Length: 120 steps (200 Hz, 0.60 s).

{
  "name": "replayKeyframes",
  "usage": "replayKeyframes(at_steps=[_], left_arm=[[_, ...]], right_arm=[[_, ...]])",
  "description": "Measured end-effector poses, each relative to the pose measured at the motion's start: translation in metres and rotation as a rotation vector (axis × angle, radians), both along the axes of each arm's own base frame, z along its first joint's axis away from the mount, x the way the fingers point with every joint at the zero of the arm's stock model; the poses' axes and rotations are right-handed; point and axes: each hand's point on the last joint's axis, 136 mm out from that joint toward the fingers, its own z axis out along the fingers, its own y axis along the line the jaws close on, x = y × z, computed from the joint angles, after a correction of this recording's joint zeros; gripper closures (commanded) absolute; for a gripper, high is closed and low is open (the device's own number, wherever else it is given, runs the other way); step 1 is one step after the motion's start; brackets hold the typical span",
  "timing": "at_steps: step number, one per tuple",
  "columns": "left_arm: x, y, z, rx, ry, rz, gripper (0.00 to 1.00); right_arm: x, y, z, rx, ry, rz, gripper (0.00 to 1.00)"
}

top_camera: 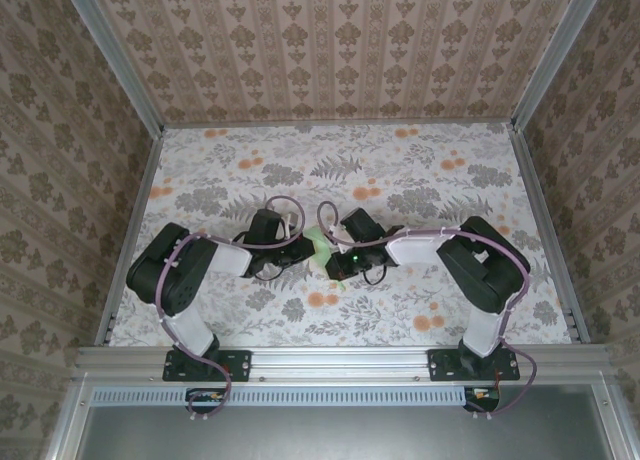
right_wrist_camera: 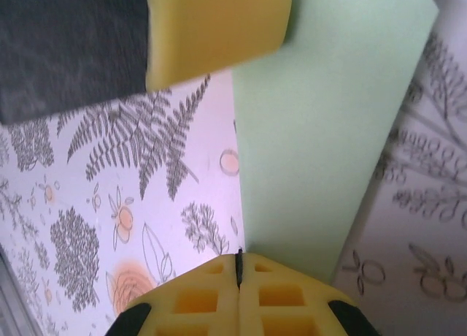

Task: Fold a paper plane with a square sheet of paper (pick it up from the middle)
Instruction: Fold the wing for the fifth time at the center of the table.

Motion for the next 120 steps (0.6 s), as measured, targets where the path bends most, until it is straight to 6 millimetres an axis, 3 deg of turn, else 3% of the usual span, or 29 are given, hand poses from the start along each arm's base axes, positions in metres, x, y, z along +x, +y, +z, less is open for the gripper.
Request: replayKeyframes(at_steps=[44, 120], left_arm=[[0.000, 0.000, 0.000, -0.010, 0.001, -0.004, 1.00], [0.001, -0.001, 0.000, -0.018, 0.034, -0.011, 1.00]], right_arm=[[-0.016, -0.012, -0.001, -0.002, 0.026, -0.007, 0.94], [-0.017, -0.013, -0.001, -0.005, 0.036, -0.016, 0.94]])
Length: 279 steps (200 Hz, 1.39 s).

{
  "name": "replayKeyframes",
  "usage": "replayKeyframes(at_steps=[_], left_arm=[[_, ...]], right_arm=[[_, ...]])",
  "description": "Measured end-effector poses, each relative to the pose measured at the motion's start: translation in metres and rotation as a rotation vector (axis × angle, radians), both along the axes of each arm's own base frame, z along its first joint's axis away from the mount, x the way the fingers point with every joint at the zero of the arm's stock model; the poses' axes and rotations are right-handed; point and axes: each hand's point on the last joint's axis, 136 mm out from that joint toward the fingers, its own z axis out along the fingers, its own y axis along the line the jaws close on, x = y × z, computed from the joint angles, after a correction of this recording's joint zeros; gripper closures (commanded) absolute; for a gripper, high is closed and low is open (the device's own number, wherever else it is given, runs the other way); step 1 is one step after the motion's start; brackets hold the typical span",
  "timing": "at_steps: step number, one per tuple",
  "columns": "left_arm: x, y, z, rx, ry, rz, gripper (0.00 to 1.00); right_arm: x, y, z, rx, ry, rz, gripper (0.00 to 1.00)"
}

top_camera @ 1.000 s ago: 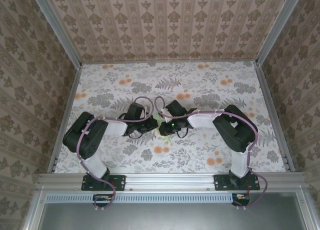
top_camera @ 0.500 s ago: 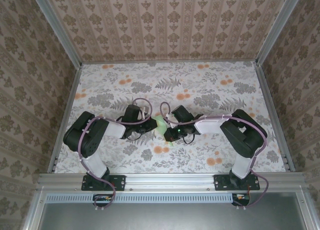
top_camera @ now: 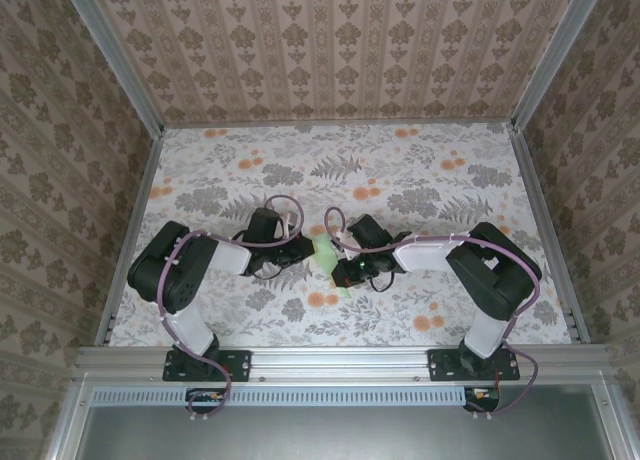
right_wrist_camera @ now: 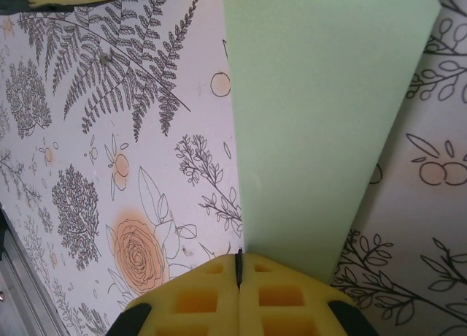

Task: Fold a paper plane with a square sheet of paper (pick it up from the middle)
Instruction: Fold the wing for the fifth time at the center of the table.

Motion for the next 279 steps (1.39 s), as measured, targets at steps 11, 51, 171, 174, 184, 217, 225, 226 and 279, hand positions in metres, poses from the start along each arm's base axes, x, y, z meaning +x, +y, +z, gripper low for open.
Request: replayKeyframes(at_steps=[11, 51, 171, 174, 184, 217, 225, 226, 279], left_arm=[[0.001, 0.001, 0.000, 0.004, 0.010, -0.002, 1.00], [0.003, 0.003, 0.003, 0.024, 0.040, -0.033, 1.00], [0.051, 0.087, 0.014, 0.204, -0.052, 0.143, 1.00], [0.052, 0.088, 0.016, 0.206, -0.058, 0.147, 1.00], [0.053, 0.090, 0.024, 0.211, -0.088, 0.159, 1.00], [0.045, 0.079, 0.048, 0.191, -0.169, 0.137, 1.00], [0.042, 0.074, 0.049, 0.187, -0.177, 0.121, 1.00], [0.042, 0.072, 0.048, 0.187, -0.177, 0.117, 1.00], [0.021, 0.040, 0.015, 0.202, -0.117, 0.010, 1.00]], right_arm=[[0.000, 0.000, 0.000, -0.001, 0.001, 0.000, 0.94], [0.000, -0.001, 0.000, -0.004, 0.000, -0.001, 0.95], [0.012, 0.015, 0.000, 0.005, 0.008, 0.031, 0.95], [0.013, 0.016, 0.001, 0.006, 0.006, 0.033, 0.95], [0.018, 0.020, 0.001, 0.010, -0.002, 0.038, 0.94], [0.035, 0.034, 0.002, 0.021, -0.031, 0.055, 0.94], [0.037, 0.036, 0.002, 0.023, -0.036, 0.059, 0.94], [0.038, 0.036, 0.002, 0.023, -0.037, 0.059, 0.94], [0.048, 0.045, 0.003, 0.031, -0.068, 0.084, 0.95]])
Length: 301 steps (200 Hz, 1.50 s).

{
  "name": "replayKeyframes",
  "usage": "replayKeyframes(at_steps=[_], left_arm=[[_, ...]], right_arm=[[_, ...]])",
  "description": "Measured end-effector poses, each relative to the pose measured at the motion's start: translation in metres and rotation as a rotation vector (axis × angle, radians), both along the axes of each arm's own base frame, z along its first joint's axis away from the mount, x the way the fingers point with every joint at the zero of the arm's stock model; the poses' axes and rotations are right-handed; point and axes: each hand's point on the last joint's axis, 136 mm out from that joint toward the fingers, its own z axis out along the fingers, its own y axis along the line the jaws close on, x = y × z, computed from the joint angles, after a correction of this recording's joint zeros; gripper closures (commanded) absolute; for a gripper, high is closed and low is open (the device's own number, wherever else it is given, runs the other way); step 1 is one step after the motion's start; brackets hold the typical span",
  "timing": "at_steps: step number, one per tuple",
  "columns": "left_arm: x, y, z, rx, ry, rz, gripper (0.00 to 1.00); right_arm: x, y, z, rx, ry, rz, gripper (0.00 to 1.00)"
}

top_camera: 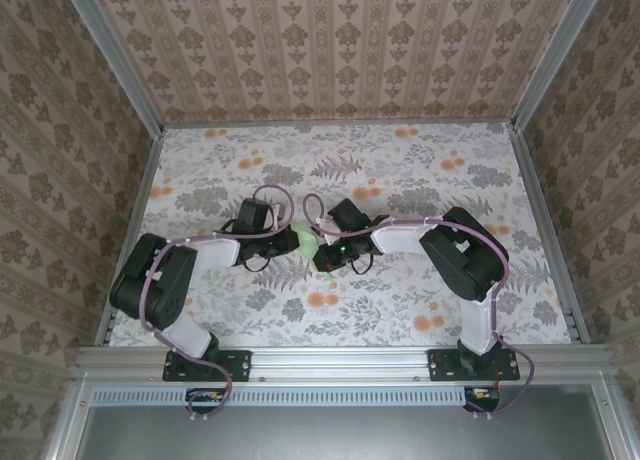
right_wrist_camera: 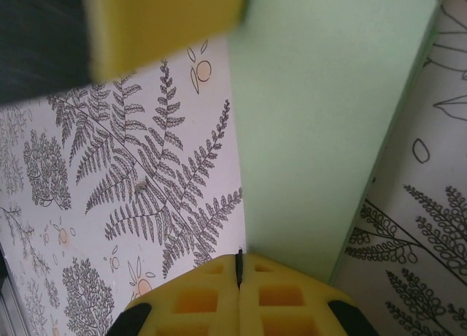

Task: Fold a paper plane with a square sheet of paper (pick it up from the middle)
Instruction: Fold the wing for the fifth time at the center of the table.

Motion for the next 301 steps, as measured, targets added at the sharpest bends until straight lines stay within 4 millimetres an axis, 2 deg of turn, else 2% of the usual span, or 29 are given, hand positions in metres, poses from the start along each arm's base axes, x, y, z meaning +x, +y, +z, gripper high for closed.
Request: replayKeyframes(at_steps=[9, 46, 97, 156, 221, 301], left_arm=[[-0.002, -0.002, -0.008, 0.007, 0.020, -0.004, 1.00], [0.003, -0.015, -0.007, -0.003, 0.006, -0.021, 1.00], [0.005, -0.015, -0.009, 0.027, 0.008, -0.011, 1.00], [0.012, -0.019, -0.012, 0.050, 0.019, 0.002, 1.00], [0.013, -0.021, -0.020, 0.054, 0.058, 0.039, 1.00], [0.014, -0.021, -0.020, 0.044, 0.068, 0.054, 1.00]], right_arm=[[0.000, 0.000, 0.000, 0.000, -0.003, 0.004, 0.95], [0.000, 0.000, 0.000, 0.000, -0.009, 0.009, 0.93], [0.001, -0.004, 0.002, -0.017, 0.016, -0.039, 0.90], [0.001, -0.008, 0.000, -0.022, 0.037, -0.092, 0.94], [-0.018, -0.022, 0.000, -0.023, -0.008, -0.040, 0.95], [-0.026, -0.026, -0.002, -0.014, -0.023, -0.019, 0.95]])
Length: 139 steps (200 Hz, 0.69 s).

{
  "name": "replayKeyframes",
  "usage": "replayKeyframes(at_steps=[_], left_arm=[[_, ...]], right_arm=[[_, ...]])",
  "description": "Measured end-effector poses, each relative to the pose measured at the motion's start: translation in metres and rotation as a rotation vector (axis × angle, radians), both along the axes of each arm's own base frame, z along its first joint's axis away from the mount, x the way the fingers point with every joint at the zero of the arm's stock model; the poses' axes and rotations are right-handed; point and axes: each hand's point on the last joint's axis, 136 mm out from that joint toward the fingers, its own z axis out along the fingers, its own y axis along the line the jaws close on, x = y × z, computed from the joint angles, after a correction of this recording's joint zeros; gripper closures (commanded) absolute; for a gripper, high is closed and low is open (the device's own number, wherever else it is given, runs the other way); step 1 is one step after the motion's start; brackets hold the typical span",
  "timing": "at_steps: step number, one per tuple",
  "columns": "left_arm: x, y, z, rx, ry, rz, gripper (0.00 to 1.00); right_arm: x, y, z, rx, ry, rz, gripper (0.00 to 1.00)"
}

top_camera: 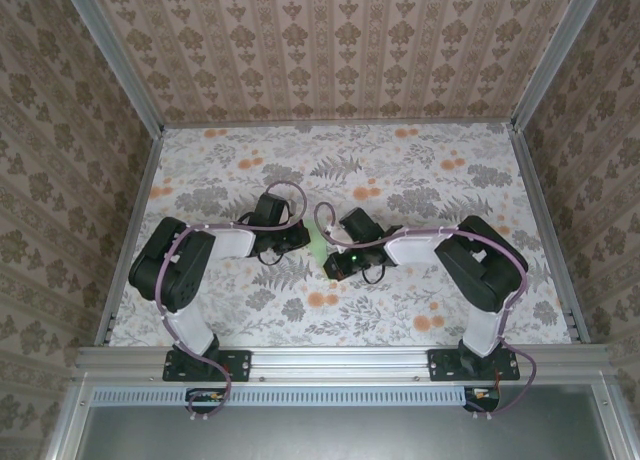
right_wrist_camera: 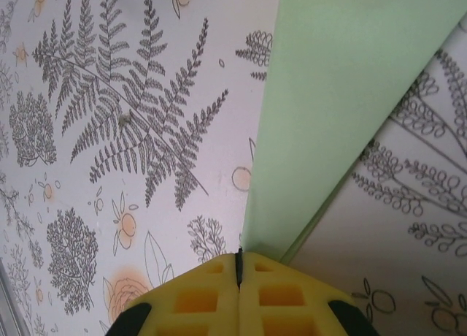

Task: Fold a paper plane with a square sheet of paper (pick it up from the middle)
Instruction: Fold the wing for the fifth time at the center of the table.

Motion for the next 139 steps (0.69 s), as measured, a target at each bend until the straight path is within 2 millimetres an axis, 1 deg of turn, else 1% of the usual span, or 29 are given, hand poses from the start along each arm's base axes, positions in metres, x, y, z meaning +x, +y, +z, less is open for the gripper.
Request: replayKeyframes(at_steps=[51, 73, 89, 119, 139], left_arm=[[0.003, -0.002, 0.000, -0.013, -0.012, 0.001, 1.00], [0.004, -0.003, 0.001, -0.019, -0.020, 0.000, 1.00], [0.004, -0.003, 0.001, -0.021, -0.023, 0.000, 1.00], [0.004, -0.005, 0.001, -0.021, -0.027, -0.004, 1.00], [0.004, -0.005, 0.002, -0.020, -0.031, -0.002, 1.00]], right_arm=[[-0.023, -0.014, 0.001, -0.035, 0.033, 0.005, 0.95], [-0.024, -0.016, 0.008, -0.043, 0.028, -0.001, 0.95], [-0.018, -0.010, 0.018, -0.024, 0.009, -0.007, 0.95], [0.002, 0.008, 0.041, 0.032, -0.039, -0.021, 0.95], [0.018, 0.022, 0.047, 0.058, -0.057, -0.033, 0.96]])
